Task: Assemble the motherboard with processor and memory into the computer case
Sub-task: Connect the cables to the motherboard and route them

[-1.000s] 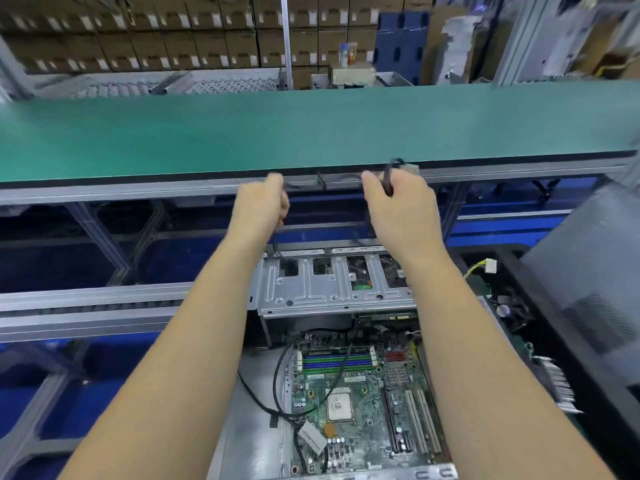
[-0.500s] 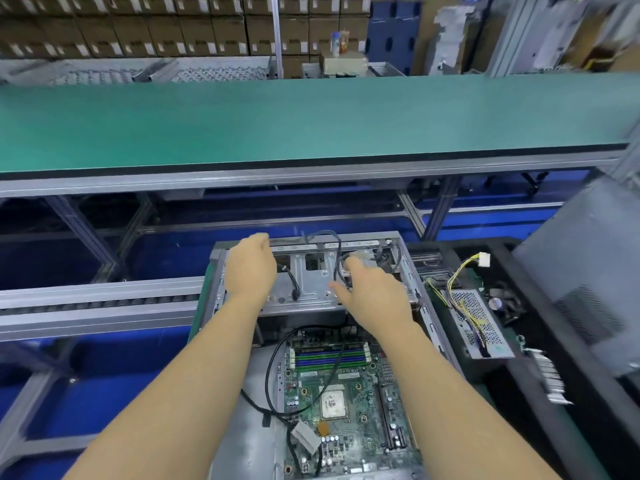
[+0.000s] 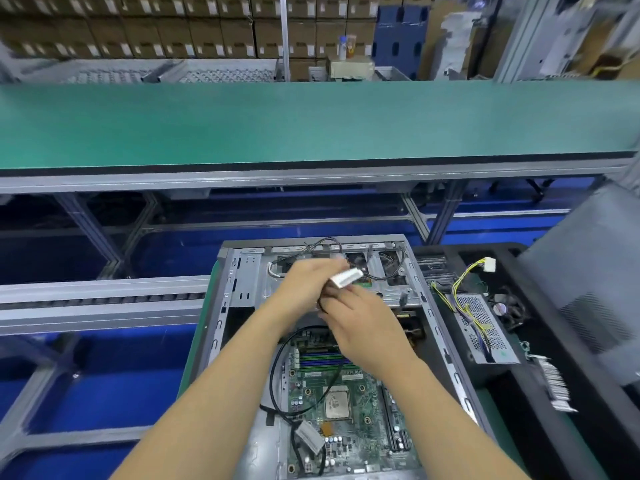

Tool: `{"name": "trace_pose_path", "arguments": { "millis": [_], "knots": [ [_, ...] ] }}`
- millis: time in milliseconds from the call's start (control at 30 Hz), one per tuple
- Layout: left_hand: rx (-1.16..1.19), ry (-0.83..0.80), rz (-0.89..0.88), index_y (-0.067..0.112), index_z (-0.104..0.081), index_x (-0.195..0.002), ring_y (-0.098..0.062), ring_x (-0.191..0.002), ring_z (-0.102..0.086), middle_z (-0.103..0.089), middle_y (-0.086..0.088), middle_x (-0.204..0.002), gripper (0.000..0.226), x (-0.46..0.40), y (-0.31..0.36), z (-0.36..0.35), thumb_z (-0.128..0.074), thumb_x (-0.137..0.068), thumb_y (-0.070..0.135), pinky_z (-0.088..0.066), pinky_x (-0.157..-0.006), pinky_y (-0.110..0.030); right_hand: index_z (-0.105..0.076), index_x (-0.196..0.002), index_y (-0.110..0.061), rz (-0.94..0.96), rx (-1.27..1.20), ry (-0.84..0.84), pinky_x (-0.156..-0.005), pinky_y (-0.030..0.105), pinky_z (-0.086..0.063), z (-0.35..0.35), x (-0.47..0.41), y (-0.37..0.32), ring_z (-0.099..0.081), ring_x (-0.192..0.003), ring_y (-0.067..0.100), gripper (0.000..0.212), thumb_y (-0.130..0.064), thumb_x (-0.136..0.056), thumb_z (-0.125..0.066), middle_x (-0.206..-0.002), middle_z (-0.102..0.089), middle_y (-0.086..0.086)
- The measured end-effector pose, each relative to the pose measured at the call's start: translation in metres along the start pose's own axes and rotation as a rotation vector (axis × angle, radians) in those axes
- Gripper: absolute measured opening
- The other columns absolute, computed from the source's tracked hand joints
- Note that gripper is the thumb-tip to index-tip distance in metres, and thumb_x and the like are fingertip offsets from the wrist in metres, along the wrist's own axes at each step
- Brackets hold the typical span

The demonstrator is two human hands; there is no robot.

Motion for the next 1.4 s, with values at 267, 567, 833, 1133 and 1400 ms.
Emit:
{"name": "trace_pose_path", "arguments": {
  "millis": [267,567,833,1133,1400],
  "knots": [
    [-0.058,-0.053,-0.109,0.008,-0.071,-0.088,-0.014,-0.064,-0.058,-0.066,-0.004,-0.07,0.019,0.032,-0.011,-0.014,-0.062,-0.096,0.022,-0.05,-0.066,-0.03,-0.07,-0.105,-0.016,-0.035,-0.108,-0.255,-0.071,0.042,-0.047,-0.023,0.033,-0.009,-0.061,-0.085,0.028,0.028,-0.035,-0.103,-0.049,-0.092,-0.069,0.002],
    [0.061,-0.067,0.085,0.008,-0.058,-0.082,-0.023,-0.04,-0.048,-0.054,-0.017,-0.061,0.013,0.054,-0.082,-0.036,-0.06,-0.095,0.007,-0.038,-0.037,-0.025,-0.074,-0.08,-0.018,-0.778,-0.896,-0.133,-0.06,0.03,-0.042,-0.03,0.081,0.024,-0.05,-0.06,0.01,0.056,-0.071,-0.081,-0.057,-0.07,-0.065,0.011],
    [0.018,-0.242,0.079,0.006,-0.052,-0.094,-0.025,-0.036,-0.052,-0.065,-0.023,-0.064,0.018,0.05,-0.092,-0.041,-0.058,-0.1,0.022,-0.04,-0.037,-0.025,-0.074,-0.076,-0.023,-0.922,-0.993,-0.08,-0.051,0.029,-0.043,-0.035,0.08,0.038,-0.051,-0.047,0.018,0.029,-0.032,-0.101,-0.061,-0.055,-0.061,0.003],
    [-0.183,-0.228,0.041,0.014,-0.051,-0.099,-0.021,-0.036,-0.049,-0.062,-0.007,-0.055,0.016,0.05,-0.097,-0.034,-0.052,-0.101,0.03,-0.039,-0.036,-0.023,-0.076,-0.091,-0.026,-0.913,-1.1,-0.127,-0.062,0.033,-0.053,-0.047,0.082,0.035,-0.06,-0.058,0.019,0.022,-0.012,-0.099,-0.062,-0.07,-0.07,0.008],
    [-1.015,-0.237,-0.202,0.033,-0.05,-0.086,-0.012,-0.078,-0.057,-0.062,0.007,-0.083,0.019,0.051,-0.098,-0.036,-0.057,-0.088,0.05,-0.046,-0.071,-0.031,-0.064,-0.107,-0.002,-1.249,-1.447,0.064,-0.059,0.034,-0.053,-0.05,0.094,0.044,-0.069,-0.074,0.024,0.016,-0.003,-0.106,-0.048,-0.103,-0.073,0.021]
  ]
}}
Point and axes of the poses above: each hand's wrist, its own x-axis away from the middle knuckle, its own z-axis out of the back of the hand, y = z × x, the point moved 6 cm from there along -x, towards the middle knuckle
